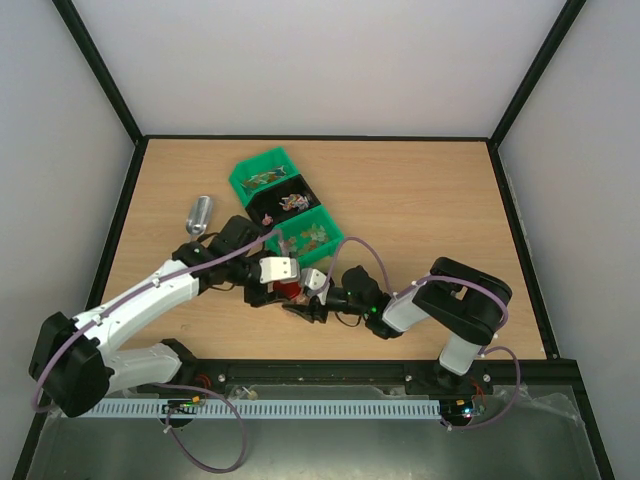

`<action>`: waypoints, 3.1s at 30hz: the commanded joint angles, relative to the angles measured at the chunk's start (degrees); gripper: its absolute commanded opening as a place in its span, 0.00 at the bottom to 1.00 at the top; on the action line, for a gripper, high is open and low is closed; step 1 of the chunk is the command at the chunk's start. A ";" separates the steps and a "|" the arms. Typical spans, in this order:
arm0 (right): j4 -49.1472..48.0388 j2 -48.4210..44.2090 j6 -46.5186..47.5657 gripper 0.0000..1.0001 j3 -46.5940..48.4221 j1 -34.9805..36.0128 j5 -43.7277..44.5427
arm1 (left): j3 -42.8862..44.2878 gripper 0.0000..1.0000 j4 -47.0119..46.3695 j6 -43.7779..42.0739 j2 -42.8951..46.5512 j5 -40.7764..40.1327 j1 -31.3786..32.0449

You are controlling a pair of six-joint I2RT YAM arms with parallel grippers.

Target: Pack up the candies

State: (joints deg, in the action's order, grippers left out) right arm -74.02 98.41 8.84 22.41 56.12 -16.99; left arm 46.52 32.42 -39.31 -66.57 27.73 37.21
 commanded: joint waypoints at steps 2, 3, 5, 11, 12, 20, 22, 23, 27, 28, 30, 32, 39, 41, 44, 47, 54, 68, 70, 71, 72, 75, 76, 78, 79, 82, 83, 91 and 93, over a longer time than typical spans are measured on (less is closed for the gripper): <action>-1.28 -0.41 1.43 0.47 -1.14 0.22 -7.35 | 3.14 0.21 10.02 -19.90 -0.56 4.27 0.88; -1.29 -0.35 1.29 0.47 -1.06 0.26 -7.33 | 3.52 0.22 9.95 -20.06 -0.50 3.70 0.93; -1.07 -0.38 0.75 0.46 -0.80 0.27 -6.31 | 3.91 0.29 6.77 -15.92 -0.29 1.44 0.93; -1.94 -0.07 -1.12 0.46 -0.24 0.22 -1.95 | 2.58 0.82 -0.97 1.03 0.82 -1.11 -0.73; -2.32 0.09 -1.56 0.46 -0.20 0.25 -1.38 | 1.85 0.85 -2.30 3.61 1.28 -0.57 -1.31; -4.35 0.91 -6.59 0.46 0.56 0.23 5.53 | -8.73 0.87 -15.55 20.02 6.43 3.17 -2.36; -4.42 0.93 -7.25 0.46 0.66 0.23 6.21 | -9.42 0.87 -17.51 22.51 6.23 2.98 -2.52; -4.46 1.02 -7.64 0.46 0.82 0.25 6.33 | -9.73 0.88 -18.55 24.35 6.05 2.84 -2.62; -4.49 0.91 -8.46 0.46 0.83 0.23 6.28 | -10.58 0.88 -21.85 28.48 4.88 2.67 -2.97; -4.60 0.84 -8.41 0.46 0.82 0.22 6.27 | -10.72 0.88 -22.47 28.97 4.55 2.64 -2.95; -4.49 0.71 -8.34 0.46 0.81 0.29 6.36 | -10.60 0.88 -23.35 29.68 3.92 2.67 -2.99; -4.49 0.66 -8.35 0.46 0.86 0.22 6.52 | -10.33 0.87 -23.98 30.11 3.17 3.33 -3.00; -4.56 0.30 -8.18 0.46 0.92 0.24 6.97 | -9.05 0.85 -24.94 30.89 0.34 1.96 -3.06; -4.56 0.31 -8.19 0.46 0.85 0.22 6.97 | -9.07 0.85 -24.88 30.54 0.14 2.20 -2.94; -4.56 0.25 -8.25 0.46 0.95 0.22 6.92 | -9.38 0.84 -24.87 30.40 0.33 2.93 -2.98; -4.62 0.20 -8.27 0.46 0.95 0.23 6.91 | -9.50 0.77 -24.66 29.43 0.55 3.50 -2.99; -4.33 -0.34 -7.79 0.46 1.00 0.27 6.10 | -9.38 0.56 -22.22 24.79 1.41 4.16 -2.96; -3.90 -1.25 -10.45 0.44 1.93 -0.88 -9.31 | -2.94 0.27 -3.22 2.16 -4.03 10.57 -3.08; -3.17 -1.46 -11.07 0.43 2.33 -1.22 -11.23 | -2.23 0.25 -1.24 -1.46 -4.27 11.95 -3.10; -2.82 -1.61 -11.49 0.43 2.46 -1.55 -12.11 | -1.78 0.25 0.09 -3.37 -4.21 12.59 -3.09; -2.61 -1.68 -11.75 0.43 2.54 -1.80 -13.14 | -1.18 0.25 1.45 -5.37 -4.19 13.28 -3.04; -2.25 -2.08 -12.30 0.43 2.55 -2.59 -15.04 | 1.13 0.25 6.10 -11.64 -4.48 14.19 -2.89; -2.25 -2.18 -12.54 0.42 2.55 -2.93 -15.63 | 1.94 0.24 7.50 -13.75 -4.65 14.05 -2.76; -2.14 -2.20 -12.56 0.42 2.69 -3.35 -16.11 | 3.38 0.24 9.78 -16.83 -4.95 13.40 -2.54; -1.91 -2.23 -12.39 0.43 2.73 -3.41 -15.95 | 3.88 0.24 10.11 -17.19 -5.09 12.77 -2.38; -1.16 -2.16 -11.66 0.56 2.87 -3.47 -14.13 | 4.48 0.22 7.92 -14.04 -5.30 9.80 -2.26; -0.75 -2.09 -11.32 0.64 2.94 -3.47 -13.47 | 4.61 0.22 7.46 -13.11 -5.35 8.86 -2.30; 3.71 -3.24 -7.16 0.99 2.83 -3.56 -13.05 | 0.86 0.22 1.06 -6.89 -1.31 5.75 -1.90; 5.84 -3.83 -5.07 0.99 2.83 -3.63 -13.06 | -0.09 0.23 0.16 -5.92 -0.83 4.76 -1.59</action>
State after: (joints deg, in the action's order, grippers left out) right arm -71.59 96.75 0.43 24.27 52.84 -28.03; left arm 47.92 35.33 -45.01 -69.65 33.34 35.09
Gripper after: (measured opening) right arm 0.987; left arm 0.658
